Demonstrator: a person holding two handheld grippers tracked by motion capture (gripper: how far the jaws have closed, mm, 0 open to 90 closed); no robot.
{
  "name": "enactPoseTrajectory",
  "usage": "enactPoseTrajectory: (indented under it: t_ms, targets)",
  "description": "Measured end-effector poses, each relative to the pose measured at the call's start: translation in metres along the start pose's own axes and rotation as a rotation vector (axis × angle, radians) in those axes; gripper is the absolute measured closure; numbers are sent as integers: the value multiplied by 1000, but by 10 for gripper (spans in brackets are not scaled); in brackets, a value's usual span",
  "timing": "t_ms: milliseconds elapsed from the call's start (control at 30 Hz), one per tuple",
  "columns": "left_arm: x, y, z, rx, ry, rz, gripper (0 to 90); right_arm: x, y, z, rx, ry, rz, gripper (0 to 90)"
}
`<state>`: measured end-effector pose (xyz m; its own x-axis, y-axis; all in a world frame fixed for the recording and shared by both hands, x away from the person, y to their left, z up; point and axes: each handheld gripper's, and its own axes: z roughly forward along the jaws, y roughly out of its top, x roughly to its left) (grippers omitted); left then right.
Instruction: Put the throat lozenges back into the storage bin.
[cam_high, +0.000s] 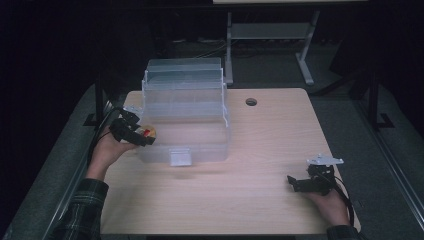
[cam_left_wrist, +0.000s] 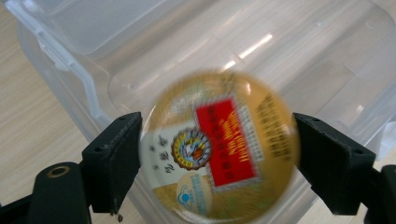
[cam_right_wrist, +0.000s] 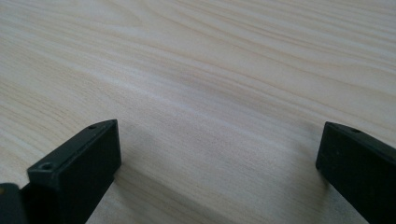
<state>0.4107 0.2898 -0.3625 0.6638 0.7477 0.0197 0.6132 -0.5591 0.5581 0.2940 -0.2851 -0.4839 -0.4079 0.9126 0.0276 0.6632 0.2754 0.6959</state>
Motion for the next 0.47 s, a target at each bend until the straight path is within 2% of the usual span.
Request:
enactPoseTrajectory:
  t_ms: [200, 367, 467]
  targets:
    - [-2, 2, -6, -7, 2, 9, 183, 0, 0, 0, 0, 0, 1, 0]
    - [-5, 2, -20, -44, 3, 6, 183, 0, 0, 0, 0, 0, 1, 0]
    - [-6, 0, -24, -46, 5, 6, 183, 0, 0, 0, 0, -1, 1, 0]
